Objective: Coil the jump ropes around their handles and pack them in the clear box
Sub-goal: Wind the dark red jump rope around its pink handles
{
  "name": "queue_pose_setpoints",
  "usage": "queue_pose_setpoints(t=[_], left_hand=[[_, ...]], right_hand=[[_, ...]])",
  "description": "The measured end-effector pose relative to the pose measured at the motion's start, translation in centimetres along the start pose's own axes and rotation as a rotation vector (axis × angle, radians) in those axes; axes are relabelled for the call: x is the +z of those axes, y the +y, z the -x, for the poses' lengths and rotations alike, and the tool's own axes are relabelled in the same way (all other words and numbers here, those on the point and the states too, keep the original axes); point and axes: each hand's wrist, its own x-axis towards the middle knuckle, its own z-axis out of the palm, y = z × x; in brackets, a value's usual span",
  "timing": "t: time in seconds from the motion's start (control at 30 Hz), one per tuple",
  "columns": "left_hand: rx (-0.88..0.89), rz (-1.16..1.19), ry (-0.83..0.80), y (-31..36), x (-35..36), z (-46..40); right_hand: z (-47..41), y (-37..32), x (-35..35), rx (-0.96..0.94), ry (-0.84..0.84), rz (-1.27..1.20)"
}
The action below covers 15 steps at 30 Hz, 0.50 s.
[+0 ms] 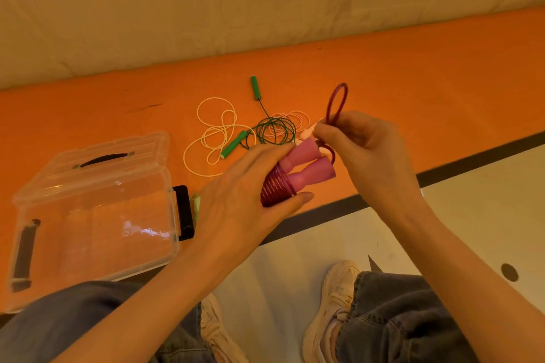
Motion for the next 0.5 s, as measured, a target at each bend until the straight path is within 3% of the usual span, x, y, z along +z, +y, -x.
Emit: queue_pose_setpoints(t=[0.23,0.5], left_hand=[[-0.02,0.016,0.02,0.3,-0.1,-0.2],[-0.052,0.139,0.009,0.4,0.1,-0.4]], right_hand=[[-1.0,0.0,0.7,0.004,0.137,0.0],[-1.9,-0.3,0.5,0.071,0.096,-0.148]])
